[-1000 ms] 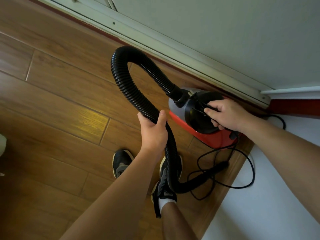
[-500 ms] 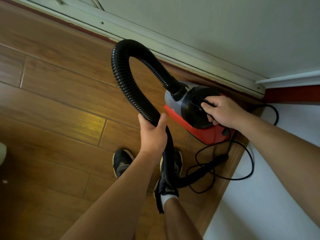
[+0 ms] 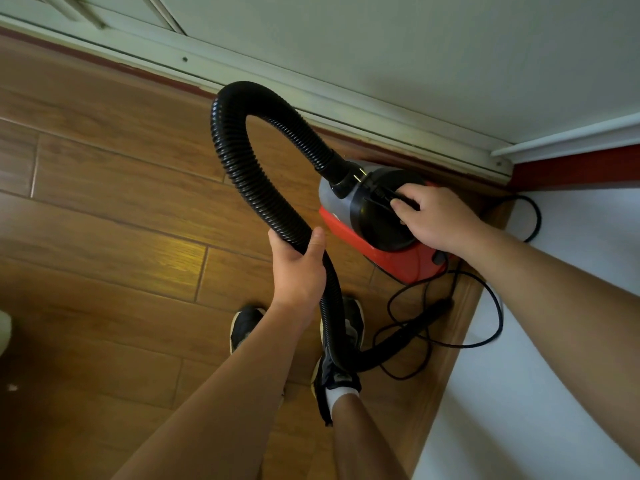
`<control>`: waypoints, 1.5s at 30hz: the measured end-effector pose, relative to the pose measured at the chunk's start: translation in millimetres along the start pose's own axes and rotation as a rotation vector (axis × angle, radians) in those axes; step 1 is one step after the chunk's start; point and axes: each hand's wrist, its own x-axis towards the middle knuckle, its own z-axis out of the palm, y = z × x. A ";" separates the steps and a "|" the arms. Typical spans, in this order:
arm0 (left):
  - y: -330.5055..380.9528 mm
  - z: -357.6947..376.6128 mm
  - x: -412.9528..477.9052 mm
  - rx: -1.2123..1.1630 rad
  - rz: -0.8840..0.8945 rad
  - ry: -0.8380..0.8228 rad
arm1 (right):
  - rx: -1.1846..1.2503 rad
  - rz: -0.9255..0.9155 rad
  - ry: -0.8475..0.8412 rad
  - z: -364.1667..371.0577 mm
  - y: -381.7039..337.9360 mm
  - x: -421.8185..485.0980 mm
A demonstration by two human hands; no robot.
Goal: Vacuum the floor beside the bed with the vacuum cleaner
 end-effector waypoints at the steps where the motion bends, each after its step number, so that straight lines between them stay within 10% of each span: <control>1: 0.1 -1.1 -0.6 0.003 0.006 -0.005 | -0.018 0.000 0.018 0.7 -0.4 -0.9; 33: 37.0 -67.0 -58.5 0.167 -0.061 -0.190 | -0.339 0.079 0.352 39.1 -76.4 -103.9; 45: 70.0 -127.9 -77.8 0.503 0.277 -0.195 | -0.313 0.049 0.374 52.4 -115.2 -128.1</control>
